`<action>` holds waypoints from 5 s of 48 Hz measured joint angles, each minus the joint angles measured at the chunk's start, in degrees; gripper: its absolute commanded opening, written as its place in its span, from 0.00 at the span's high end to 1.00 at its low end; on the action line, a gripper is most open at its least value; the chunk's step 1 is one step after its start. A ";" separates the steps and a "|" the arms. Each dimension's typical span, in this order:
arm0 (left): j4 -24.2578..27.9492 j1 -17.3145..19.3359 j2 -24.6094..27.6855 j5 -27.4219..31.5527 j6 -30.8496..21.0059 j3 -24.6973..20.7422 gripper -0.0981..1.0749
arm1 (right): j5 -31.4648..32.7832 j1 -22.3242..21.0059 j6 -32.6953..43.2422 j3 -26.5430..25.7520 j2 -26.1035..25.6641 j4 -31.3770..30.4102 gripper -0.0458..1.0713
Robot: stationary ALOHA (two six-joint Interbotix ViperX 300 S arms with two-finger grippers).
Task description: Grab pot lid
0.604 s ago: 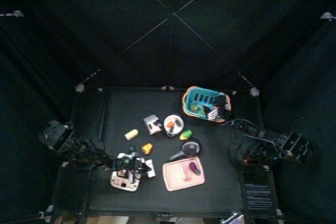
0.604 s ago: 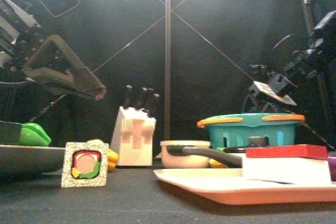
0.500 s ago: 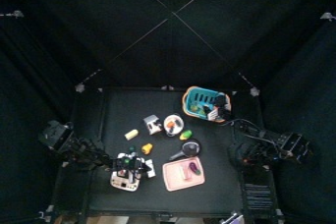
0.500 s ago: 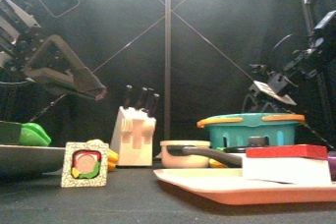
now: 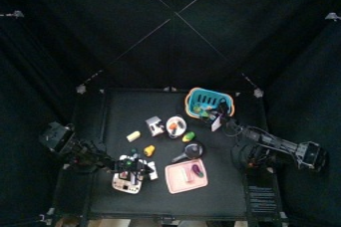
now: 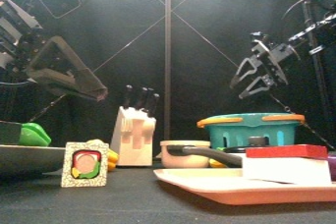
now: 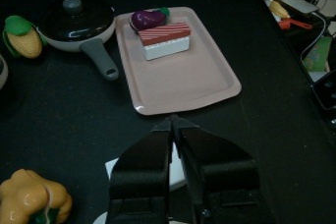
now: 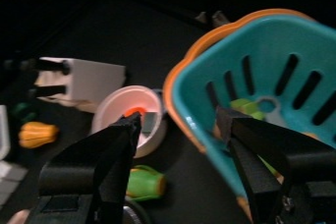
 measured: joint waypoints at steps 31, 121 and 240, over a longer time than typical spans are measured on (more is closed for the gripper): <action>0.00 0.18 0.00 0.00 0.00 0.00 0.49 | 0.62 20.04 0.18 3.87 4.04 11.95 0.13; 1.32 0.79 -15.91 -1.85 0.09 7.82 0.24 | -6.15 34.89 -0.09 -18.54 34.63 21.71 0.13; 7.03 20.04 -40.96 29.88 0.00 16.35 0.24 | 9.49 17.05 0.70 -13.36 23.91 27.42 0.13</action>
